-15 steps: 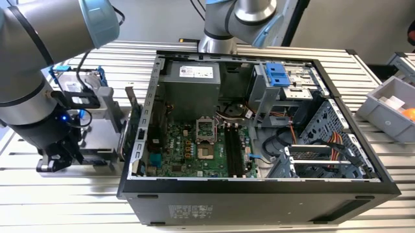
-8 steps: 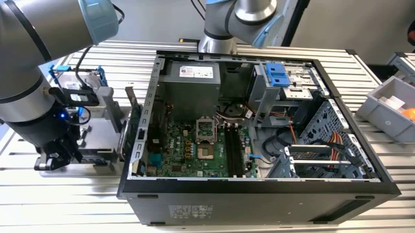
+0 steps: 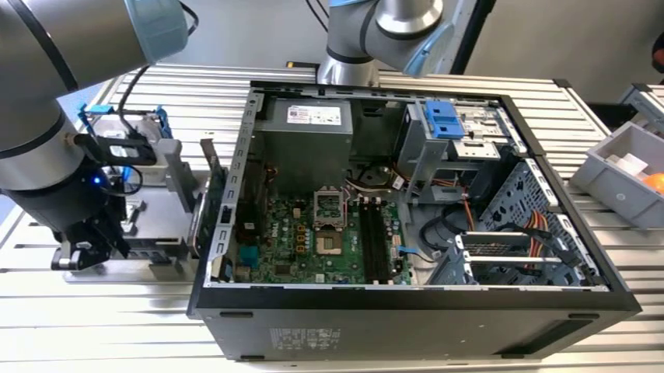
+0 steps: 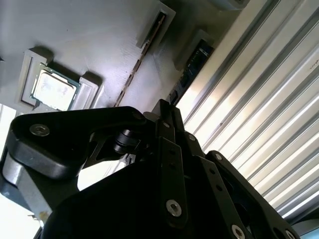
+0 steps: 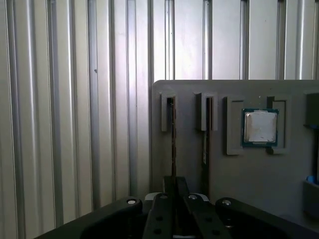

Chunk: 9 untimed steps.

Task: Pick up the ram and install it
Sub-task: 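Pick up the ram and move it above insertion slot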

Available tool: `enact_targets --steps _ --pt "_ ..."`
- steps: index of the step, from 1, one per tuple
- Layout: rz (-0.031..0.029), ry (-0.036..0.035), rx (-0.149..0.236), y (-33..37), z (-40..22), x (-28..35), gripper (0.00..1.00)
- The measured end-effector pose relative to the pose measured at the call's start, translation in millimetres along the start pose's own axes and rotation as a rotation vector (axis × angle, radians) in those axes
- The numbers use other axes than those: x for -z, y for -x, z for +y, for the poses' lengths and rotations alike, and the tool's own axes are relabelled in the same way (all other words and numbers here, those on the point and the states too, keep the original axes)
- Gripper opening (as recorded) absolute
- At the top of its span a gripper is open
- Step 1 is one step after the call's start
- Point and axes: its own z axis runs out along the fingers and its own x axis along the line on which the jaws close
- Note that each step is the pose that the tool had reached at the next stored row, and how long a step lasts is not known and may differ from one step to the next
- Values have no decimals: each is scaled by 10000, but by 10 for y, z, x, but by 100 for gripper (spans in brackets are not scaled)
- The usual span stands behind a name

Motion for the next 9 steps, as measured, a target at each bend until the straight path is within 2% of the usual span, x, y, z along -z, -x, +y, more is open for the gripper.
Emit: enact_targets --steps 9 --pt "0 0 0 1 1 41 0"
